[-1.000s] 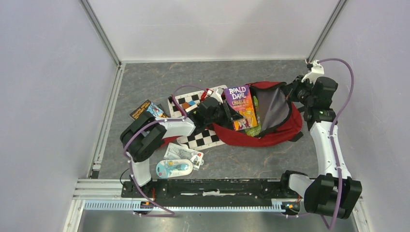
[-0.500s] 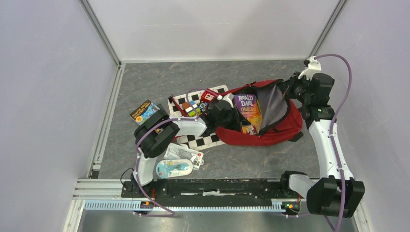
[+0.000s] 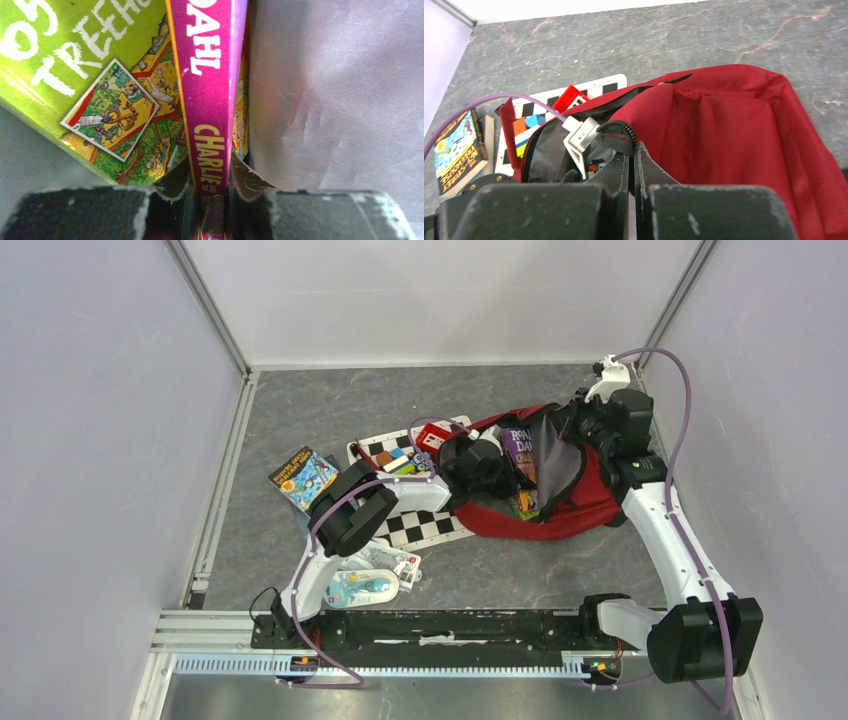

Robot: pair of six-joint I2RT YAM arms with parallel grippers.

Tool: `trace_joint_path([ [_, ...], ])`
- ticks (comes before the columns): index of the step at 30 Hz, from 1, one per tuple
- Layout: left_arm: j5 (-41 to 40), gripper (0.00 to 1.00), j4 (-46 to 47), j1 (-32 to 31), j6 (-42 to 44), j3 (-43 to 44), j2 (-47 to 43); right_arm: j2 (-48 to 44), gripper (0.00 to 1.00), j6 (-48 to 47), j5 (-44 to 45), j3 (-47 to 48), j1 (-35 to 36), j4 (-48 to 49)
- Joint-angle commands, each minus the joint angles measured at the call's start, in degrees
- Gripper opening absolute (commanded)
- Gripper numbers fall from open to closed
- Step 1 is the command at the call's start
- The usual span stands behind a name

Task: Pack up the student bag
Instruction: Place the book in the student bag.

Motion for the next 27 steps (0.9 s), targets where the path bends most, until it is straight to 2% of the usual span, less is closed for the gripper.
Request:
trace_joint_path([
  [1, -5.35, 0.26, -4.87, -0.40, 5.56, 0.76, -1.39, -0.19, 0.00, -1.02, 4.77, 0.91, -0.05, 2.42],
  [5, -8.61, 0.53, -9.43, -0.39, 11.03, -0.06, -5.65, -0.15, 0.00, -2.90, 10.65, 0.26, -0.10, 0.17],
  [9, -12.90, 0.77, -14.92, -0.44, 17.48, -0.57, -10.35, 1.13, 0.00, -4.55, 17.41, -0.71, -0.28, -2.90],
  [11, -14.50, 0.85, -17.73, -0.46, 20.42, -0.58, -12.65, 2.04, 0.00, -4.89, 19.11, -1.52, -1.20, -4.01],
  [16, -19.18, 0.99, -25.38, -0.38, 26.47, -1.29, -19.02, 4.28, 0.00, -6.10, 18.02, -5.07, -7.44, -4.13],
  [21, -19.51, 1.00, -28.87, 1.27, 29.11, -5.40, -26.70, 8.58, 0.02, -7.40, 17.14, -6.50, -10.02, -4.17],
  [24, -15.91, 1.00, -29.37, 4.45, 29.51, -9.66, -31.50, 10.71, 0.11, -7.26, 15.13, -6.78, -10.57, -4.11],
  [26, -14.34, 1.00, -30.78, 7.76, 29.71, -13.21, -35.37, 11.09, 0.31, -7.42, 13.88, -6.70, -10.83, -4.21],
  [27, -13.44, 1.00, -31.26, 10.07, 30.05, -15.42, -37.28, 10.83, 0.44, -7.60, 13.87, -6.77, -10.84, -4.21],
])
